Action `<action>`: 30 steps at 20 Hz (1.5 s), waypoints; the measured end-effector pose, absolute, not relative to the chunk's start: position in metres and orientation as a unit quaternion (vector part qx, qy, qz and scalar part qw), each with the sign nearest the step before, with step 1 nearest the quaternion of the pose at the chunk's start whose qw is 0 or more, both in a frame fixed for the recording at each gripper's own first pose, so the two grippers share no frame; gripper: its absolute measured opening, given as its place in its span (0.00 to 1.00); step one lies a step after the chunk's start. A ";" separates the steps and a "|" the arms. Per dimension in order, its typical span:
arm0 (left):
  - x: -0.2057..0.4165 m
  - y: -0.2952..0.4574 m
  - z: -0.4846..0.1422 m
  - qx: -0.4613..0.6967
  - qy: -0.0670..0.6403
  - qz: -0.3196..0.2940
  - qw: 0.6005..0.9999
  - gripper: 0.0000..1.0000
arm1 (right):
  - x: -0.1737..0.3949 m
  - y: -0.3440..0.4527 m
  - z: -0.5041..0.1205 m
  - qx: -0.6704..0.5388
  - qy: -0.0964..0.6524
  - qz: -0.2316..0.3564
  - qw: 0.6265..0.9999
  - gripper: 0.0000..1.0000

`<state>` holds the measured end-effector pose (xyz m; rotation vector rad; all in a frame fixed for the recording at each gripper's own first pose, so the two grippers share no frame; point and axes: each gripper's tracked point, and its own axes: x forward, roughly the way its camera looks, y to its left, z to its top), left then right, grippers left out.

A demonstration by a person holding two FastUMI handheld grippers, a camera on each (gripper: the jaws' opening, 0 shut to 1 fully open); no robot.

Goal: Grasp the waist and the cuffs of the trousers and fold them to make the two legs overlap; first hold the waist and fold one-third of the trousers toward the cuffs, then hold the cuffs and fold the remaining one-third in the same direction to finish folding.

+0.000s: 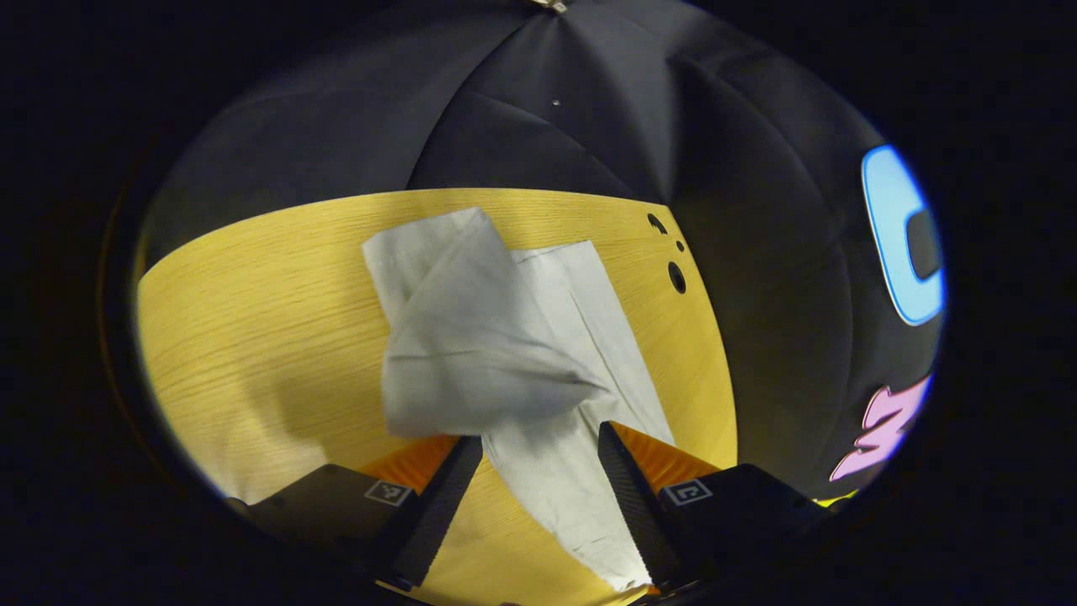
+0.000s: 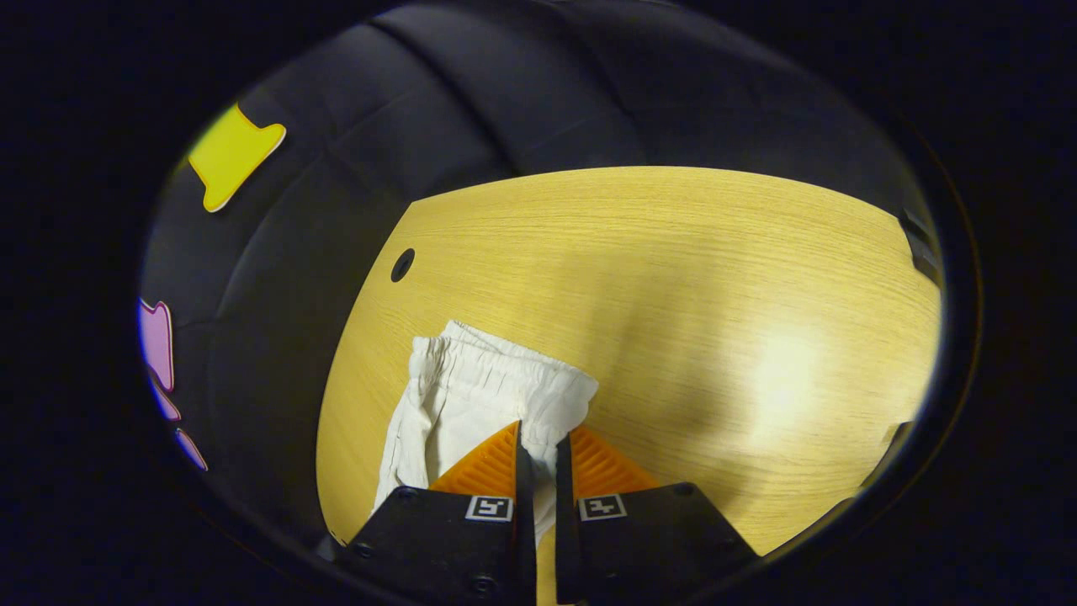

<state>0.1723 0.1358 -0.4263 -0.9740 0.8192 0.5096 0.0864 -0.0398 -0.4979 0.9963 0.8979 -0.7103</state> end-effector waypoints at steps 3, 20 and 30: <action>0.177 0.143 -0.437 -0.427 0.396 0.251 0.774 0.84 | 0.087 -0.040 -0.497 0.449 0.408 -0.318 0.728 0.14; 0.177 0.141 -0.447 -0.464 0.377 0.231 0.768 0.07 | 0.087 -0.049 -0.464 0.437 0.379 -0.298 0.759 0.13; 0.176 0.142 -0.445 -0.448 0.400 0.205 0.773 0.06 | 0.113 0.024 -0.339 0.309 0.292 -0.148 0.893 0.13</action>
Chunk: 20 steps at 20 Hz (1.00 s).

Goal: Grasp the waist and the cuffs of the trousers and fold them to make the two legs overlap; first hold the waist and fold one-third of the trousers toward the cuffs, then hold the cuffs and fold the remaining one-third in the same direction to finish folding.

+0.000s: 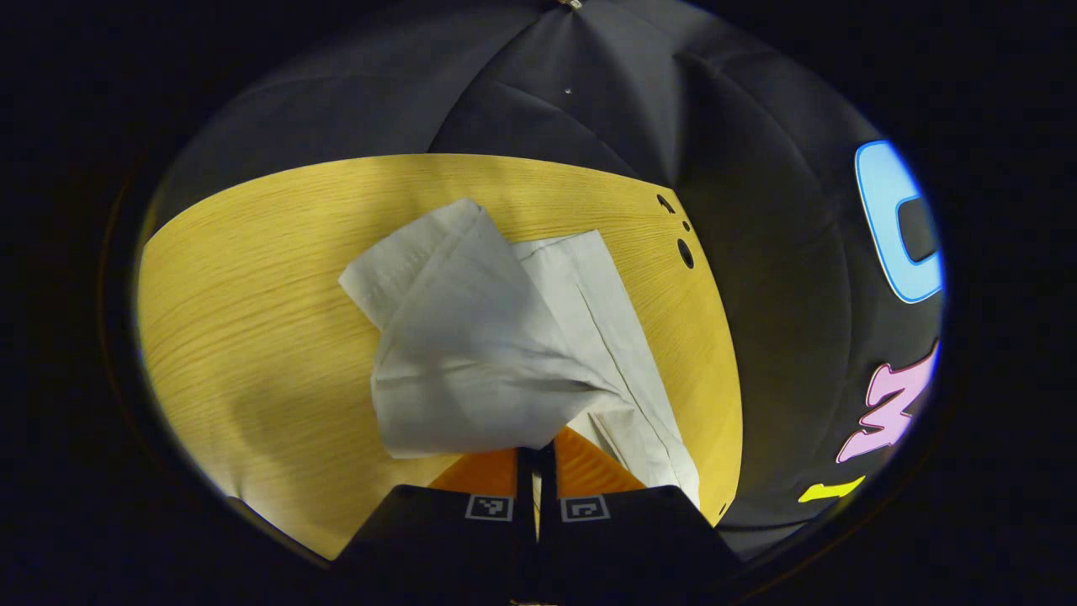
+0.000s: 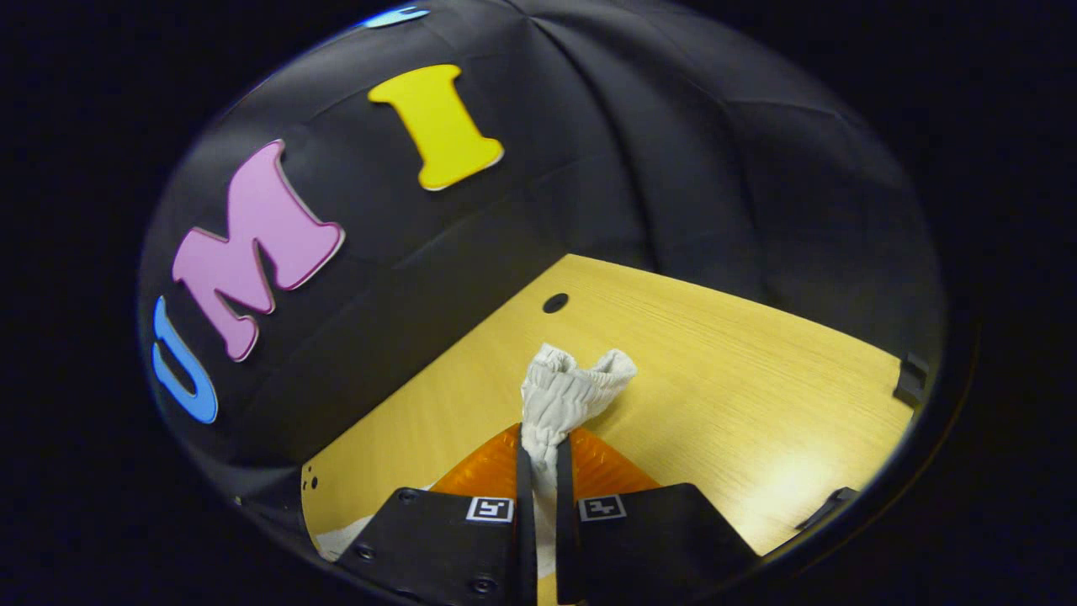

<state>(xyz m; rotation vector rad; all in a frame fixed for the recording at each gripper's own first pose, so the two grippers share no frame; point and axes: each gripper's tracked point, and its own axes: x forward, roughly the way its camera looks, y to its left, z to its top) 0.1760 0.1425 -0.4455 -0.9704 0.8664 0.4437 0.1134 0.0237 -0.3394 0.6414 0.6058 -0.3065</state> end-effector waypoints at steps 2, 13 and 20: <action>0.175 0.143 -0.445 -0.449 0.401 0.200 0.773 0.06 | 0.116 0.051 -0.320 0.286 0.280 -0.121 0.908 0.13; 0.172 0.145 -0.444 -0.450 0.405 0.183 0.775 0.06 | 0.116 0.241 -0.317 0.168 0.299 0.052 0.938 0.13; 0.173 0.146 -0.442 -0.455 0.404 0.177 0.773 0.06 | 0.100 0.303 -0.372 0.097 0.373 0.147 0.911 0.13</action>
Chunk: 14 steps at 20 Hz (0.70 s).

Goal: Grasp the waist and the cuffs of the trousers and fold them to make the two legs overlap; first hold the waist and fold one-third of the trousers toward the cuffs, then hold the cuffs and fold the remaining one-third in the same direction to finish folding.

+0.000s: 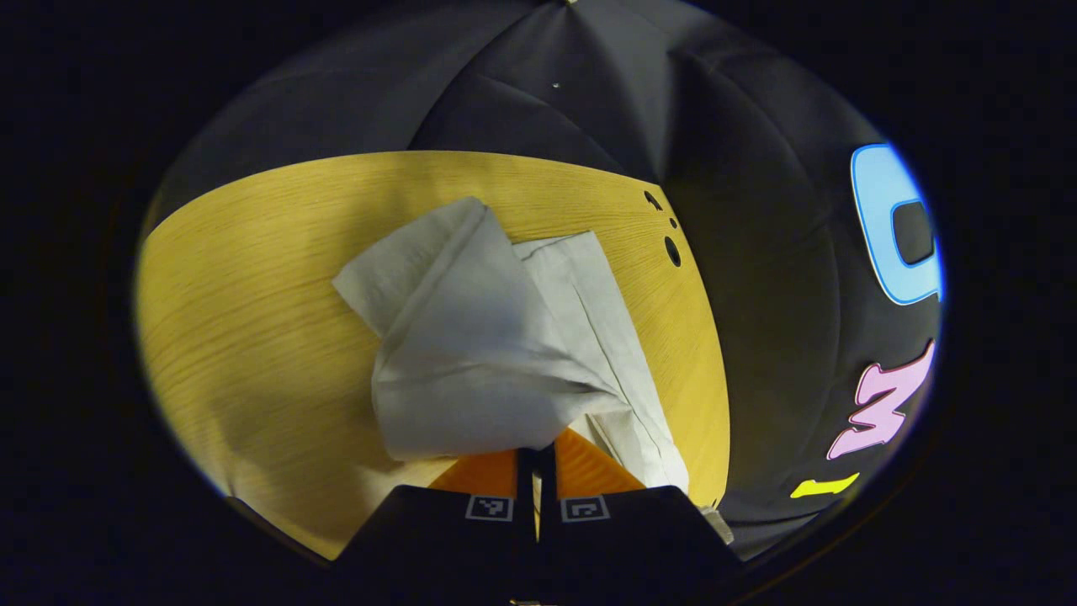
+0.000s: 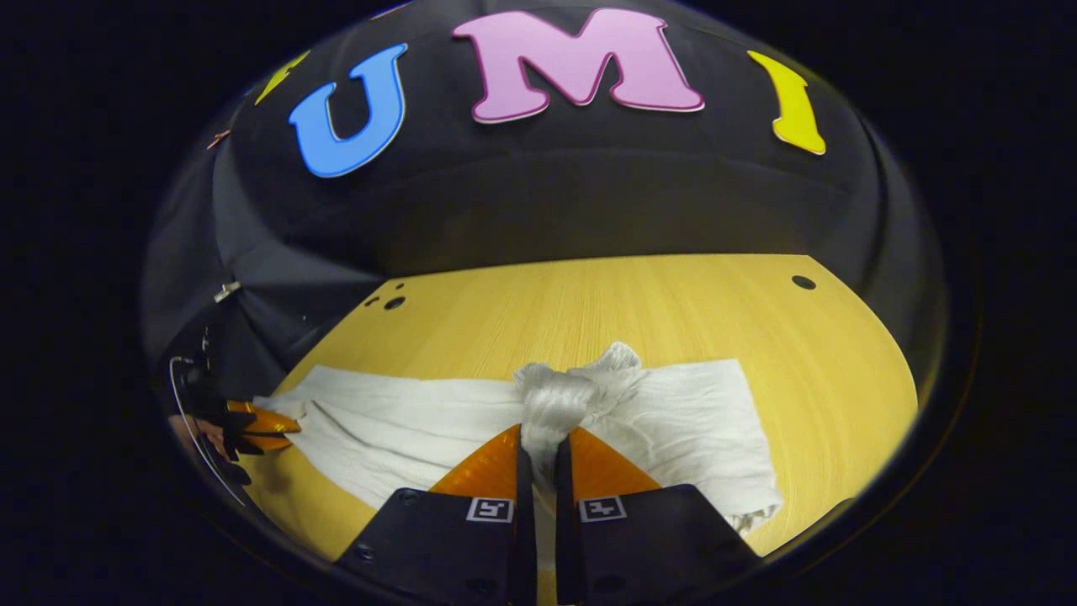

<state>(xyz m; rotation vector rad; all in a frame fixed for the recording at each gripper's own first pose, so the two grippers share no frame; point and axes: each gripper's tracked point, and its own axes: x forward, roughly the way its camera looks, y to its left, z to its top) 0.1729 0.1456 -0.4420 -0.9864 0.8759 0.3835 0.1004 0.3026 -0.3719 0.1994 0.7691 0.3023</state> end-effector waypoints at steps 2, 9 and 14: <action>0.174 0.145 -0.442 -0.455 0.404 0.179 0.773 0.06 | 0.094 0.309 -0.386 0.080 0.388 0.163 0.903 0.13; 0.172 0.148 -0.441 -0.492 0.387 0.178 0.759 0.07 | 0.046 0.359 -0.397 0.136 0.448 0.261 0.844 0.55; 0.174 0.147 -0.440 -0.507 0.380 0.178 0.753 0.08 | 0.042 0.353 -0.342 0.230 0.423 0.278 0.831 0.79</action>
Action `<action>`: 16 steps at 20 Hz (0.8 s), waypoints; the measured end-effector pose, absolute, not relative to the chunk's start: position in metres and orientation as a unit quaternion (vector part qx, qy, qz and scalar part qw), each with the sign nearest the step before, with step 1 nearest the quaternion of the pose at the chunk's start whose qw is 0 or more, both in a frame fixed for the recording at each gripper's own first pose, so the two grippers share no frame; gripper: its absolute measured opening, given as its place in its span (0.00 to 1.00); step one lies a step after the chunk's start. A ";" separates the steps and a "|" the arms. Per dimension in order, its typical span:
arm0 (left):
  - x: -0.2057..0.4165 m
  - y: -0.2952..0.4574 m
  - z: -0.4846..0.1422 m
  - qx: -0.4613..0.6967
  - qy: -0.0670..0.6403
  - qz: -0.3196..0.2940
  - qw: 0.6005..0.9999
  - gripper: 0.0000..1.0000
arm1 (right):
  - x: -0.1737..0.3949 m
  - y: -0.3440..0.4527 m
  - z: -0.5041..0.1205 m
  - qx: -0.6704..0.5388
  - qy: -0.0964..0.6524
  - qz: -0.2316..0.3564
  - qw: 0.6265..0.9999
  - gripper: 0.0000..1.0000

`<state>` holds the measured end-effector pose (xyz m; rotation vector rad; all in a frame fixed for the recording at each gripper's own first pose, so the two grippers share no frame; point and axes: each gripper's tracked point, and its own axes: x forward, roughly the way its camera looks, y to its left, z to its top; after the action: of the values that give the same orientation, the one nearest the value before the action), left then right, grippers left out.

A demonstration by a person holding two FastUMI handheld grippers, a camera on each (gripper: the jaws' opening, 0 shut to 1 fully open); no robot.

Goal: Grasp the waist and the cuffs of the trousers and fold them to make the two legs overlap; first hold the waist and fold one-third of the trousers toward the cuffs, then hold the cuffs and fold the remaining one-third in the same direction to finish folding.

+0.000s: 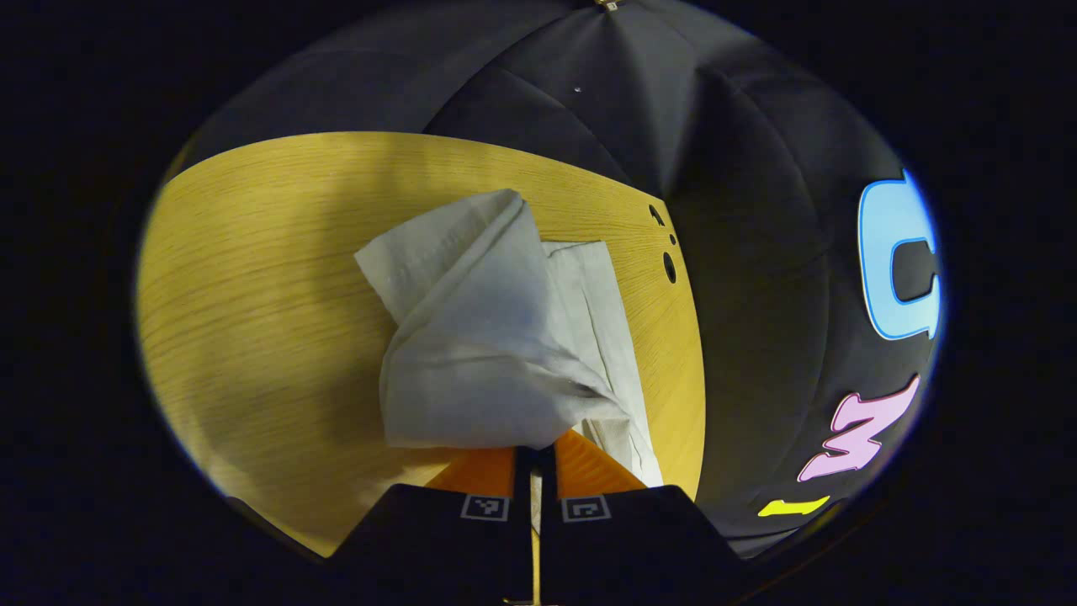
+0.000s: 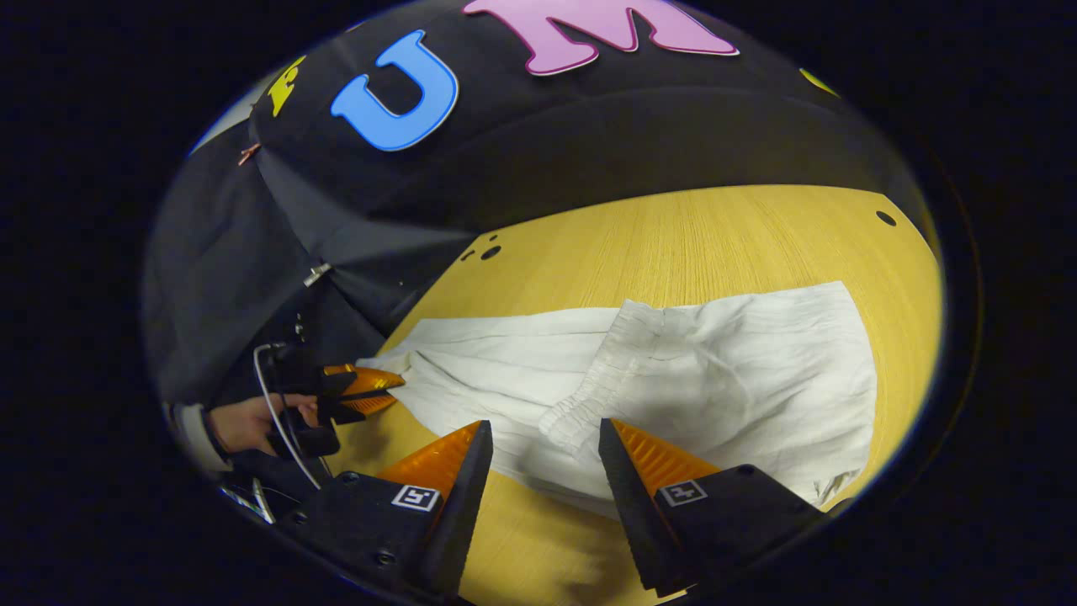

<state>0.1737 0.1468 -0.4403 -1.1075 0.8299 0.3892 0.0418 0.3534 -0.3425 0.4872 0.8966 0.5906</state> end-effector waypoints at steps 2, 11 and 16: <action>0.175 0.149 -0.440 -0.510 0.377 0.180 0.752 0.08 | 0.037 0.333 -0.331 0.247 0.418 0.262 0.834 0.79; 0.183 0.145 -0.404 -0.522 0.327 0.172 0.769 0.06 | -0.011 0.210 -0.333 0.262 0.433 0.174 0.845 0.79; 0.203 0.121 -0.362 -0.465 0.299 0.135 0.822 0.06 | -0.021 0.151 -0.323 0.247 0.424 0.144 0.859 0.78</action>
<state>0.2030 0.1209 -0.3623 -0.9898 0.6356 0.2878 -0.0213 0.1509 -0.3226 0.5184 0.8909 0.3021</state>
